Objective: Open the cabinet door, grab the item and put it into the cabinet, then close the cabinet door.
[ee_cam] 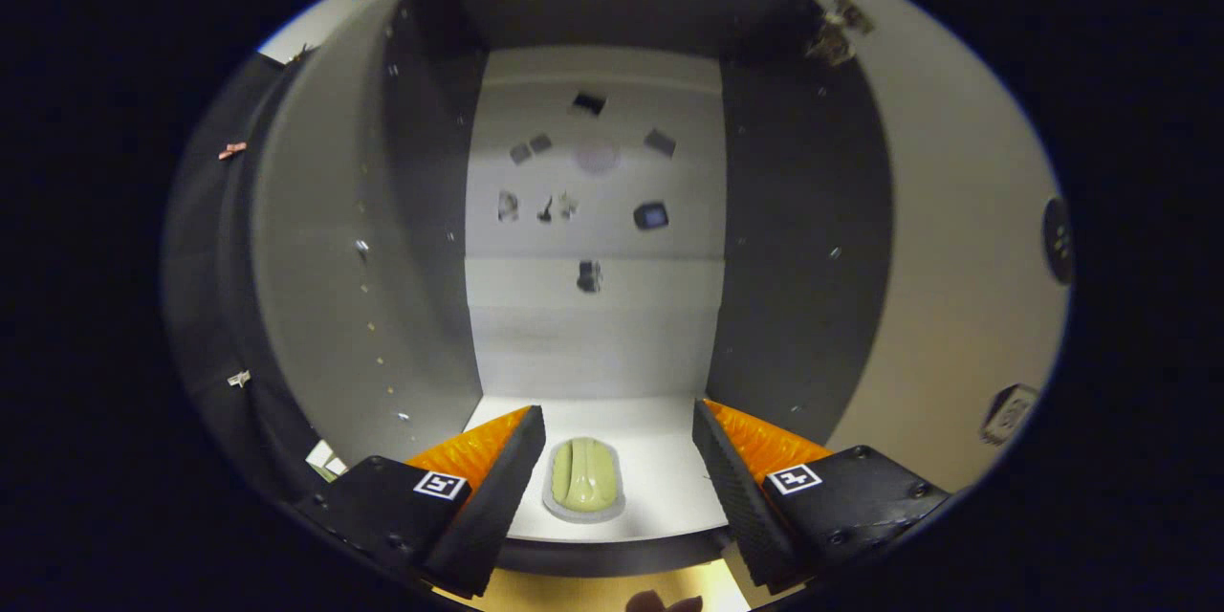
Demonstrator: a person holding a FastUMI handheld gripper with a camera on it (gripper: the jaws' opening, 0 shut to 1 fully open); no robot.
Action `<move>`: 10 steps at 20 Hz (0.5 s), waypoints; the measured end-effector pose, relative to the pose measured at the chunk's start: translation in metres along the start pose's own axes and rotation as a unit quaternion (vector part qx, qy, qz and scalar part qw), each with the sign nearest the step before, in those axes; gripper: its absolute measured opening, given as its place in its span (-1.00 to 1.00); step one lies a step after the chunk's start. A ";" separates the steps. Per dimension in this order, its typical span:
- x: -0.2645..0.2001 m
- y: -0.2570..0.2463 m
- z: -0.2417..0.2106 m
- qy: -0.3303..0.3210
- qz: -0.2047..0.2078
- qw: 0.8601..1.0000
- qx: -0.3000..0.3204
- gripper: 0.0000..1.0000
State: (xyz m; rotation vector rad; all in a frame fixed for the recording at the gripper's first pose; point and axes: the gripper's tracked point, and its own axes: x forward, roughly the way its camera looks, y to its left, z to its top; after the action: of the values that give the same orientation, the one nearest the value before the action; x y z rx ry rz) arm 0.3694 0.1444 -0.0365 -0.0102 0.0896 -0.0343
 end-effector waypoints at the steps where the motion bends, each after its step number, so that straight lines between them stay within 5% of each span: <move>1: -0.016 -0.002 0.013 -0.025 -0.003 1.000 -0.007 0.96; 10: -0.188 -0.039 0.051 -0.117 0.002 0.993 -0.014 0.95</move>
State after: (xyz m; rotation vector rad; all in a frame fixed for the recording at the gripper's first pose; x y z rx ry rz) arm 0.1858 0.1119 0.0317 -0.0428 -0.1453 -0.0280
